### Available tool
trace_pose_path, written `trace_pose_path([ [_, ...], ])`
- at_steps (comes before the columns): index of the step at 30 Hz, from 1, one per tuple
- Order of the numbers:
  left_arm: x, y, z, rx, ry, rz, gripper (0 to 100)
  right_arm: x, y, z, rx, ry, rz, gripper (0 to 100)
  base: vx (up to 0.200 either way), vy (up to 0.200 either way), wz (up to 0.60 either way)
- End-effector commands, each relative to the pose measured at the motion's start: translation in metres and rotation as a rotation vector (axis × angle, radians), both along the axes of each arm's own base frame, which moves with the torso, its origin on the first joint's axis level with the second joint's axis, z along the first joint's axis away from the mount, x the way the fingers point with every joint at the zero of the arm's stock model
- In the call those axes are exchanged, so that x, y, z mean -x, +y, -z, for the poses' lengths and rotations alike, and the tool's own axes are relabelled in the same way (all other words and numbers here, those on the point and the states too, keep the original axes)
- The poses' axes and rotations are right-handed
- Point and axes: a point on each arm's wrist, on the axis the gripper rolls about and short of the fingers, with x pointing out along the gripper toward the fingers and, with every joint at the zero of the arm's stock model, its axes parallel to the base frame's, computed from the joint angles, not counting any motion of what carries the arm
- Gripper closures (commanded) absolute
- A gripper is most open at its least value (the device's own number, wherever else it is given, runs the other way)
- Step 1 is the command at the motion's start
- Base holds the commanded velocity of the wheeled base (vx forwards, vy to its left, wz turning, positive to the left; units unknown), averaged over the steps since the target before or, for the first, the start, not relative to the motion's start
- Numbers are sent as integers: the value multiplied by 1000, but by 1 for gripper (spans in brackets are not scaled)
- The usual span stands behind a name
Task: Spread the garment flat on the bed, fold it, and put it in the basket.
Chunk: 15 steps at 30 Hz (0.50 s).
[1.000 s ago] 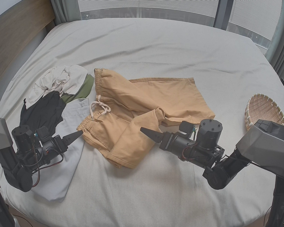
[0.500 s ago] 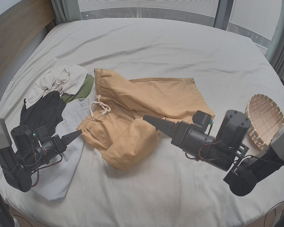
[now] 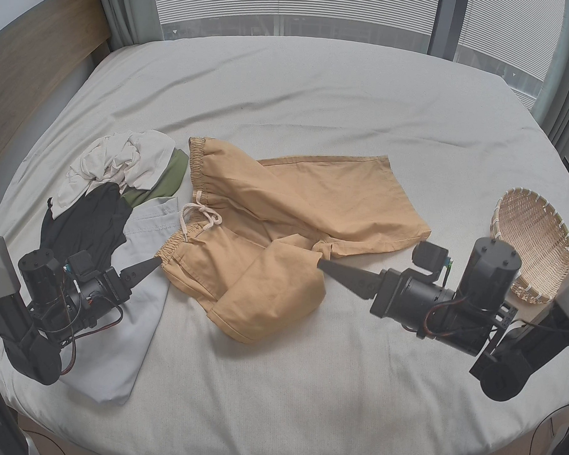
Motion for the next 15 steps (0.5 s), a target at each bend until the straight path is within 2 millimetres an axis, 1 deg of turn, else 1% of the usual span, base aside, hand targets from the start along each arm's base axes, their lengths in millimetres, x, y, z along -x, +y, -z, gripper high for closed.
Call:
trace_pose_path([
  [1,1,0,1,-1,4,0,0,-16,6,52,104,40,4,0,0,0,0],
  [5,0,0,0,-1,1,0,0,-26,12,54,101,11,2,0,0,0,0],
  [7,-1,0,1,1,1,0,0,-35,14,52,93,-7,10,0,0,0,0],
  [9,-1,0,0,1,-2,1,0,-39,15,49,83,-21,14,0,0,0,0],
  [10,-1,0,-1,1,-3,1,0,-40,16,49,82,-23,14,100,0,0,0],
  [15,0,-2,0,1,-2,6,0,-40,20,51,83,-22,5,100,0,0,0],
])
